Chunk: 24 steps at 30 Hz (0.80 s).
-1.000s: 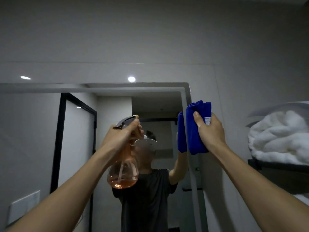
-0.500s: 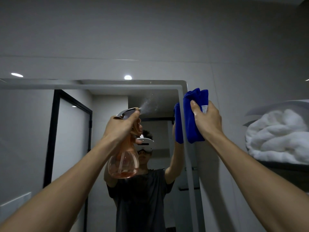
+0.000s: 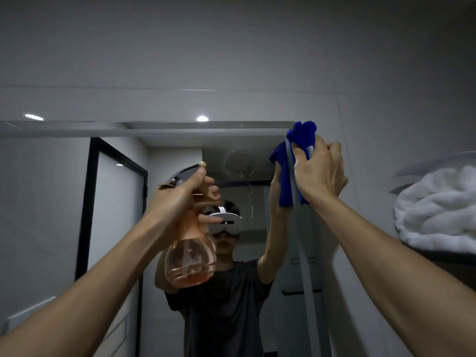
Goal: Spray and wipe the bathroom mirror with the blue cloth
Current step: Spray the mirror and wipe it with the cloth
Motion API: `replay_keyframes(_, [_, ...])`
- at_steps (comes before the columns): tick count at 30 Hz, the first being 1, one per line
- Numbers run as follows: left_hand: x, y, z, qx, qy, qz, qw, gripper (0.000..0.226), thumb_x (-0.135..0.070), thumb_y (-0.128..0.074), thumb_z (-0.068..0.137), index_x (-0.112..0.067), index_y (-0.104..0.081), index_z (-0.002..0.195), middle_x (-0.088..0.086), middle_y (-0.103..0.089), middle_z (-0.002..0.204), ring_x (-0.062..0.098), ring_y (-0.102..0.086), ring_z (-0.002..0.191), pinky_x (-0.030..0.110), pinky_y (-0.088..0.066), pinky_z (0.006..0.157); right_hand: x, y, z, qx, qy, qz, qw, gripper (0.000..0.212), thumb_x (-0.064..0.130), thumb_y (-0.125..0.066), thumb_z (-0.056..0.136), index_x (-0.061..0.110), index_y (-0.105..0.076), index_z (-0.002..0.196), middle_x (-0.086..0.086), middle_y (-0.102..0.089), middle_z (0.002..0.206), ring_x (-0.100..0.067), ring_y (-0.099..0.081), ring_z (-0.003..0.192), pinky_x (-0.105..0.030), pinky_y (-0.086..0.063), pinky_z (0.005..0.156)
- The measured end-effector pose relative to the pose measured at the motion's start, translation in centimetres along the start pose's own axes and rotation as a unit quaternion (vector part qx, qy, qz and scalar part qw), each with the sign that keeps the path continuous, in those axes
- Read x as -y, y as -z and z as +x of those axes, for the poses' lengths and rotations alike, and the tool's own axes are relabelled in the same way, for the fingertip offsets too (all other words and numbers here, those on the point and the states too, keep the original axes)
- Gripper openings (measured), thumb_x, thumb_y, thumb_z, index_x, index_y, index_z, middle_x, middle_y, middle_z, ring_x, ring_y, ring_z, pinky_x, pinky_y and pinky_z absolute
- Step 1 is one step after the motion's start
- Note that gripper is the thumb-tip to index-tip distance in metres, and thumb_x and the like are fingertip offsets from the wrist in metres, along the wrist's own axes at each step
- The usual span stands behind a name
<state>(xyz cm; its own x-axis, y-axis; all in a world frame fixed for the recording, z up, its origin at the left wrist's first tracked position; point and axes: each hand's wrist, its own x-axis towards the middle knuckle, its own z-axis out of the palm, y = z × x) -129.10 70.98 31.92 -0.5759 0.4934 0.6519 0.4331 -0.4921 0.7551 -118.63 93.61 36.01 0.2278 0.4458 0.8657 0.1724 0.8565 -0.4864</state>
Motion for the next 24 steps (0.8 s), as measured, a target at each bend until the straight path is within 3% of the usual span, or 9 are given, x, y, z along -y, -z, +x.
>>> replay_keyframes(3, [-0.9, 1.2, -0.7, -0.017, -0.013, 0.000, 1.000, 0.032, -0.036, -0.058, 0.094, -0.008, -0.067, 0.107, 0.013, -0.074, 0.103, 0.020, -0.076, 0.080, 0.033, -0.060, 0.052, 2.5, -2.3, -1.3, 0.038, 0.004, -0.003, 0.999, 0.046, 0.050, -0.041, 0.097, 0.017, -0.045, 0.128, -0.008, -0.044, 0.121, -0.028, -0.053, 0.105, -0.044, -0.046, 0.085])
replay_keyframes(7, [-1.8, 3.7, -1.4, -0.031, -0.028, 0.011, 0.999, 0.033, -0.035, -0.055, 0.095, -0.007, -0.065, 0.109, 0.010, -0.073, 0.100, 0.013, -0.076, 0.073, 0.028, -0.057, 0.047, 6.4, -5.2, -6.0, 0.048, 0.177, -0.035, 0.982, 0.054, 0.047, -0.040, 0.098, 0.015, -0.034, 0.142, -0.009, -0.043, 0.120, -0.019, -0.049, 0.095, -0.034, -0.047, 0.075])
replay_keyframes(9, [-2.0, 5.1, -1.4, -0.039, -0.034, 0.017, 0.999, 0.036, -0.035, -0.054, 0.096, -0.006, -0.064, 0.114, 0.012, -0.074, 0.103, 0.014, -0.076, 0.077, 0.030, -0.058, 0.049, 7.2, -6.2, -8.8, 0.078, 0.289, -0.057, 0.953, 0.060, 0.044, -0.047, 0.095, 0.014, -0.033, 0.144, -0.009, -0.045, 0.116, -0.018, -0.048, 0.090, -0.029, -0.044, 0.070])
replay_keyframes(12, [-1.8, 6.7, -1.2, -0.044, -0.039, 0.026, 0.998, 0.039, -0.037, -0.054, 0.096, -0.007, -0.063, 0.119, 0.011, -0.074, 0.107, 0.016, -0.076, 0.084, 0.031, -0.060, 0.054, 6.0, -6.9, -12.3, 0.077, 0.444, -0.123, 0.884, 0.064, 0.038, -0.052, 0.092, 0.009, -0.036, 0.146, -0.011, -0.052, 0.115, -0.023, -0.052, 0.092, -0.033, -0.042, 0.068])
replay_keyframes(15, [-1.3, 7.1, -1.0, -0.044, -0.034, 0.026, 0.998, 0.037, -0.038, -0.054, 0.095, -0.010, -0.065, 0.116, 0.007, -0.077, 0.101, 0.017, -0.076, 0.084, 0.030, -0.060, 0.052, 3.5, -6.6, -11.7, 0.055, 0.514, -0.148, 0.843, 0.062, 0.034, -0.055, 0.091, 0.008, -0.039, 0.145, -0.011, -0.055, 0.110, -0.024, -0.053, 0.089, -0.035, -0.043, 0.064])
replay_keyframes(18, [-0.6, 6.4, -0.8, -0.037, -0.024, 0.016, 0.999, 0.035, -0.039, -0.057, 0.092, -0.011, -0.066, 0.111, 0.008, -0.077, 0.099, 0.018, -0.076, 0.083, 0.030, -0.060, 0.051, 1.2, -5.7, -8.7, 0.038, 0.482, -0.169, 0.859, 0.064, 0.037, -0.061, 0.090, 0.009, -0.042, 0.144, -0.012, -0.054, 0.106, -0.023, -0.051, 0.080, -0.031, -0.038, 0.056])
replay_keyframes(24, [0.0, 4.2, 0.0, -0.013, -0.004, 0.007, 1.000, 0.035, -0.039, -0.059, 0.092, -0.010, -0.068, 0.110, 0.009, -0.077, 0.102, 0.021, -0.076, 0.086, 0.032, -0.060, 0.054, -1.3, -3.5, -1.7, -0.011, 0.215, -0.187, 0.958, 0.058, 0.040, -0.046, 0.098, 0.013, -0.031, 0.147, -0.014, -0.047, 0.115, -0.027, -0.053, 0.089, -0.033, -0.036, 0.060])
